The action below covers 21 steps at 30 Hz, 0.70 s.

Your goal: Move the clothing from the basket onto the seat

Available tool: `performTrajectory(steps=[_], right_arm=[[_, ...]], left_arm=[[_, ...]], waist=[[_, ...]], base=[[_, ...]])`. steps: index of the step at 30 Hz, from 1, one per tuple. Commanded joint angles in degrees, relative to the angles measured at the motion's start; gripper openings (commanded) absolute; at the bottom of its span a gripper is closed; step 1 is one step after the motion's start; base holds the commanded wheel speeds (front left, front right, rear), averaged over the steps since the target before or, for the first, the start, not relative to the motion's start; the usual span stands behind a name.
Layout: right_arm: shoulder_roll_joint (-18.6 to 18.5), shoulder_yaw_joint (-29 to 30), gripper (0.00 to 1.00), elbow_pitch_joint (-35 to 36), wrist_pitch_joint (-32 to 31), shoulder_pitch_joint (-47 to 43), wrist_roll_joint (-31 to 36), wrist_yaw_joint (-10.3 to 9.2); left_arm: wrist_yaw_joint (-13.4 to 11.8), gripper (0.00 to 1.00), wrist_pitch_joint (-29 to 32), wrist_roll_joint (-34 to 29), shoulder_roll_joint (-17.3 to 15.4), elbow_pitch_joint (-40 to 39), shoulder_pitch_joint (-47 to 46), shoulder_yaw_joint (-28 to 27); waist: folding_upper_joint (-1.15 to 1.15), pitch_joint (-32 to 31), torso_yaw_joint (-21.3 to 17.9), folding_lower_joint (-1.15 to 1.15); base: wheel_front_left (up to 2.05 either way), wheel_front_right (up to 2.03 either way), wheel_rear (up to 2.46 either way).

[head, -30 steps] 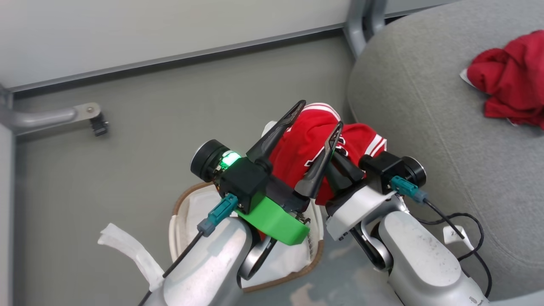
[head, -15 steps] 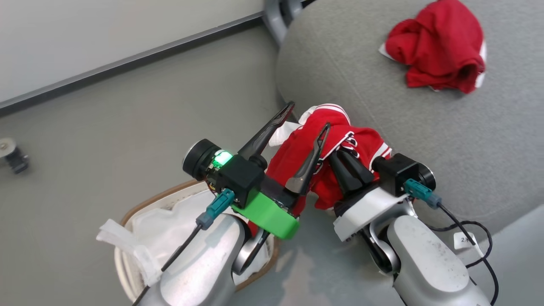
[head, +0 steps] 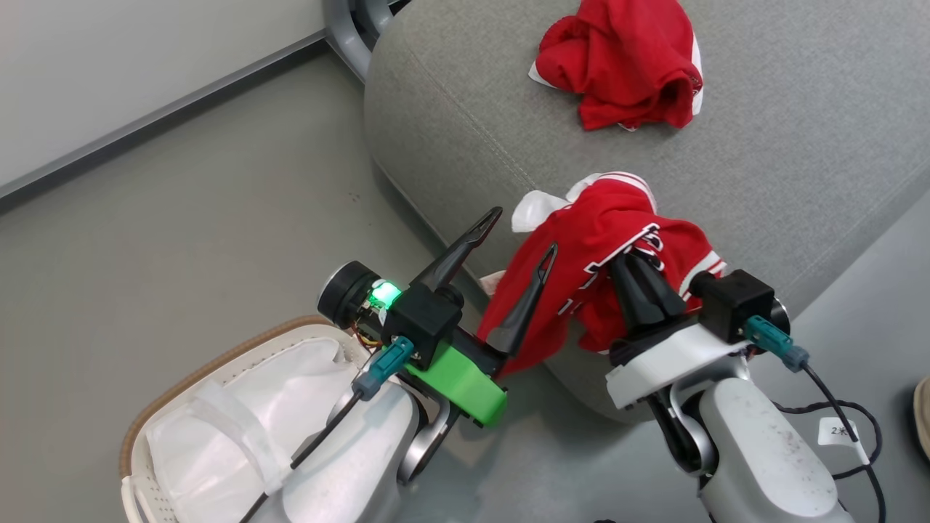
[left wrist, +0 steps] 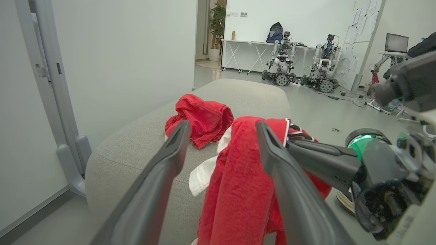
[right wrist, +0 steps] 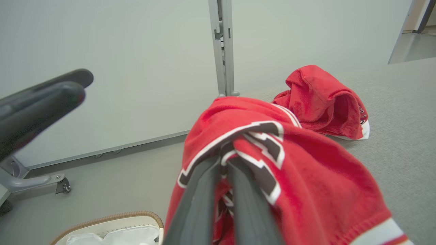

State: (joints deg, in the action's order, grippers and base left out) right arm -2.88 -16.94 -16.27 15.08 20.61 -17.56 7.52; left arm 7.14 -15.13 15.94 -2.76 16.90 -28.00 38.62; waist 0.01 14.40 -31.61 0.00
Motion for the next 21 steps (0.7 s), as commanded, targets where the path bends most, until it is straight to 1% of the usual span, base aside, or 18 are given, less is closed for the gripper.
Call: performTrajectory(steps=[1, 4, 12, 15, 21], right_arm=[[-0.1, 0.9, 0.00, 0.7, 0.1, -0.9, 0.5, -0.07], [-0.1, 2.7, 0.00, 2.2, 0.1, -2.1, 1.1, -0.06], [-0.1, 4.5, 0.00, 3.5, 0.1, -2.5, 2.8, -0.06], [-0.4, 5.1, 0.00, 3.5, 0.1, -0.1, 4.0, -0.07], [-3.7, 7.6, 0.00, 3.8, 0.1, 9.3, 5.0, -0.07]], left_arm=[[0.4, 1.00, 0.0, -0.3, -0.3, 0.4, -0.3, 0.1], [0.4, 1.00, 0.0, 0.4, -0.3, 1.3, -0.4, 0.9], [0.4, 1.00, 0.0, 1.6, -0.7, 1.6, -0.6, 1.9], [0.4, 1.00, 0.0, 1.4, -1.3, 1.7, -0.4, 1.2], [0.4, 1.00, 0.0, 0.2, -2.7, 2.1, 0.3, -0.6]], waist=[[-0.01, 0.5, -0.5, 0.00], [-0.01, 0.9, -0.7, 0.00], [-0.01, 1.9, -0.7, 0.00], [-0.01, 2.8, -0.7, 0.00], [-0.01, 5.7, -0.6, 0.00]], base=[[0.00, 0.00, 0.00], [0.00, 0.00, 0.00], [0.00, 0.00, 0.00], [0.00, 0.00, 0.00], [0.00, 0.00, 0.00]])
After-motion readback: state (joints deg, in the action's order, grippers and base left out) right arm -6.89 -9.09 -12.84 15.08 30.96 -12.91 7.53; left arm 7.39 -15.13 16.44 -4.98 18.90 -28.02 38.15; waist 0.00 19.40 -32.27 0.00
